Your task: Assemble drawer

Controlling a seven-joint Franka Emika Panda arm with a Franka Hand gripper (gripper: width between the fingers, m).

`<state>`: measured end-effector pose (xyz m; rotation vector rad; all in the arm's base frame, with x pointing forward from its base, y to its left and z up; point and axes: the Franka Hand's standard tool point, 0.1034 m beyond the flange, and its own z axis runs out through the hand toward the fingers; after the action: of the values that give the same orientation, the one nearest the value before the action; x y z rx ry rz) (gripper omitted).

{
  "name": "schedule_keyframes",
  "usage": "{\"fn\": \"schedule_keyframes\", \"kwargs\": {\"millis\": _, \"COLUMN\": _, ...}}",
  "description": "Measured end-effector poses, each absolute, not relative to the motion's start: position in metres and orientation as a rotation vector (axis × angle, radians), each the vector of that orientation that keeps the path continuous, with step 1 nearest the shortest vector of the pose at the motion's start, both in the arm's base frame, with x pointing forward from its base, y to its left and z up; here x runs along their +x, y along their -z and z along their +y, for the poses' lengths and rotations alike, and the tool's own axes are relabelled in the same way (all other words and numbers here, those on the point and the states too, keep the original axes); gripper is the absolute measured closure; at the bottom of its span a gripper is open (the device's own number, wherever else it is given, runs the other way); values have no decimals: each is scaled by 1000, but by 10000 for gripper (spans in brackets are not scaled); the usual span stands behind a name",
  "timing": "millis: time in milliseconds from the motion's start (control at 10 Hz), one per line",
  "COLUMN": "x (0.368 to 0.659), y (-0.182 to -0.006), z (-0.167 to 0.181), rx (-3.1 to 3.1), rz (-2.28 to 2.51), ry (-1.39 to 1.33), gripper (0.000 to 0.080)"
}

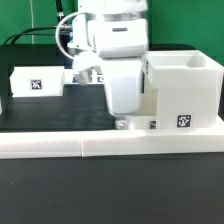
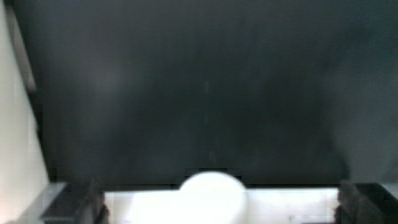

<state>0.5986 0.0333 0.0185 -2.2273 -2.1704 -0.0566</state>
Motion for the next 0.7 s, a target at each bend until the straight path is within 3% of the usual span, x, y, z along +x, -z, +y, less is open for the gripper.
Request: {"fn": "schedule_keyframes", "kwargs": {"millis": 700, "x": 589, "y": -23, "z": 14, "rx": -2284, "rz": -2126, "ry": 48, "gripper": 150}}
